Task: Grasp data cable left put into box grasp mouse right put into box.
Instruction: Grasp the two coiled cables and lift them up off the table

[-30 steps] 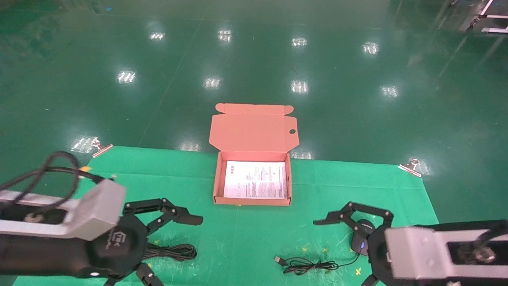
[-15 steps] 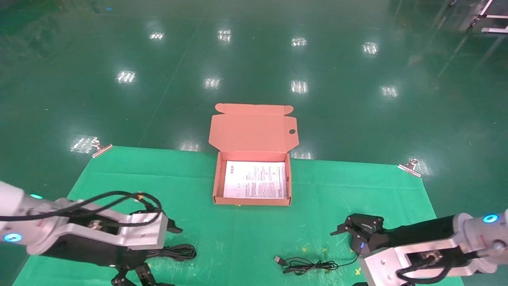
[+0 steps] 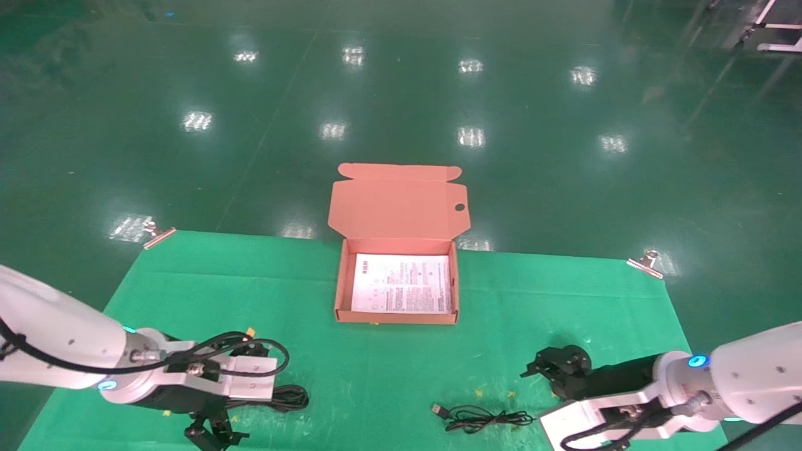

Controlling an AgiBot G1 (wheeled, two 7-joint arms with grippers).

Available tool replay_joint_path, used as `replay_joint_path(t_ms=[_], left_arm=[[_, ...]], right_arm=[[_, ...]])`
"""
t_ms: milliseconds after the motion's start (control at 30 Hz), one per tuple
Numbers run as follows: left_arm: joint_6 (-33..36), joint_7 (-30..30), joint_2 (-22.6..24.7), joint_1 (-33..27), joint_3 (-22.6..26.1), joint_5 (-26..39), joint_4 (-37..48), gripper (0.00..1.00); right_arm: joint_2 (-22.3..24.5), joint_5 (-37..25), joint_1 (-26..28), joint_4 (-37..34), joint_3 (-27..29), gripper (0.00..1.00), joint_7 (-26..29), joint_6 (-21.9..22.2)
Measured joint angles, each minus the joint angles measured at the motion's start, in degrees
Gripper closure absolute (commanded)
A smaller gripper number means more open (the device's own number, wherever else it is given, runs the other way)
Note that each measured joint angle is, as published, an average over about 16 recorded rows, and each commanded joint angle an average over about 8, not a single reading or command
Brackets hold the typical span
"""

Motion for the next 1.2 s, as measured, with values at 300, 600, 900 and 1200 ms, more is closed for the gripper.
replay_joint_path(t_ms=[300, 600, 900, 1200], left_arm=[[-5.7, -1.7, 2.9, 2.7, 1.4, 5.4, 4.8, 0.00], [-10.4, 1.7, 6.8, 3.0, 1.2, 5.3, 17.3, 0.00], [-13.9, 8.8, 11.3, 1.1, 1.1, 4.2, 32.4, 0.00], [-16.5, 15.7, 14.5, -0.9, 0.9, 3.2, 43.5, 0.45]], right_arm=[[-4.2, -4.6, -2.0, -2.6, -1.4, 0.00, 3.8, 4.3], [-9.5, -5.9, -2.3, -10.7, -2.2, 0.00, 4.8, 7.4], [-14.2, -8.4, -2.0, -20.5, -3.7, 0.00, 0.2, 11.7], [-17.1, -10.0, -2.1, -27.9, -4.4, 0.34, -4.8, 16.8]])
